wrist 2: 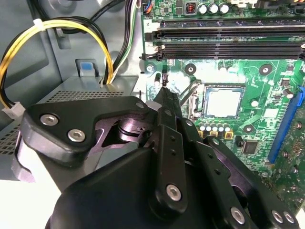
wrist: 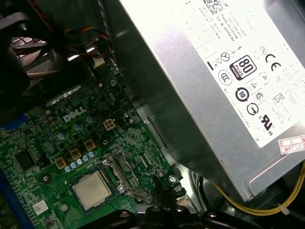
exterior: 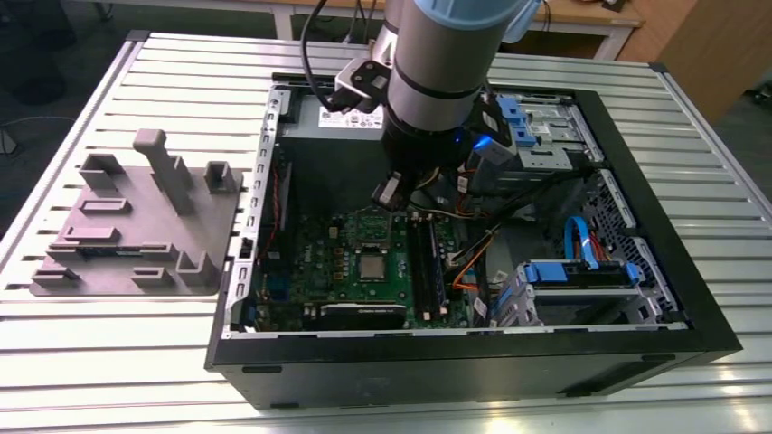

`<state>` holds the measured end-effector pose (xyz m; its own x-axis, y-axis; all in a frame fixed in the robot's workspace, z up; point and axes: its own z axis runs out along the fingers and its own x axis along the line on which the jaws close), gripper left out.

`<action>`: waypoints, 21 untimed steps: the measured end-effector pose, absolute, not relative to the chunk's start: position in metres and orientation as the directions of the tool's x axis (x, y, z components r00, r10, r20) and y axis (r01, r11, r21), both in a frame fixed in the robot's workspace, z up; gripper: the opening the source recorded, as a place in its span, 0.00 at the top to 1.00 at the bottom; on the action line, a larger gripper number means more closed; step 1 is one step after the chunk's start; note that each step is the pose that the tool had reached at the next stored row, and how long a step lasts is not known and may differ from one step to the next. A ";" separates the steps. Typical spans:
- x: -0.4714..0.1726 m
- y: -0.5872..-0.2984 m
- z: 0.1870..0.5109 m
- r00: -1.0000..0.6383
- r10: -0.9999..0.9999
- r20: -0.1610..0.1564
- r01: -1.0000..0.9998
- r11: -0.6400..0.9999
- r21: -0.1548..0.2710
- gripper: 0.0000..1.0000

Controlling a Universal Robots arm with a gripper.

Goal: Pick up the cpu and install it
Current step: 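Close the cpu cover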

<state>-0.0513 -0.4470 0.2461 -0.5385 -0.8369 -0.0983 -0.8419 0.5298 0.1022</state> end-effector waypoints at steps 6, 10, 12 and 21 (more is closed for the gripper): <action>-0.051 -0.447 0.248 -0.538 -0.837 -0.099 -0.842 0.530 0.102 0.90; -0.051 -0.447 0.249 -0.538 -0.837 -0.099 -0.842 0.530 0.102 0.90; -0.051 -0.447 0.249 -0.538 -0.837 -0.099 -0.842 0.530 0.102 0.90; -0.051 -0.452 0.249 -0.538 -0.838 -0.089 -0.842 0.531 0.096 0.90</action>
<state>-0.0513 -0.4520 0.2486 -0.5384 -0.8380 -0.0890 -0.8420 0.5308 0.0963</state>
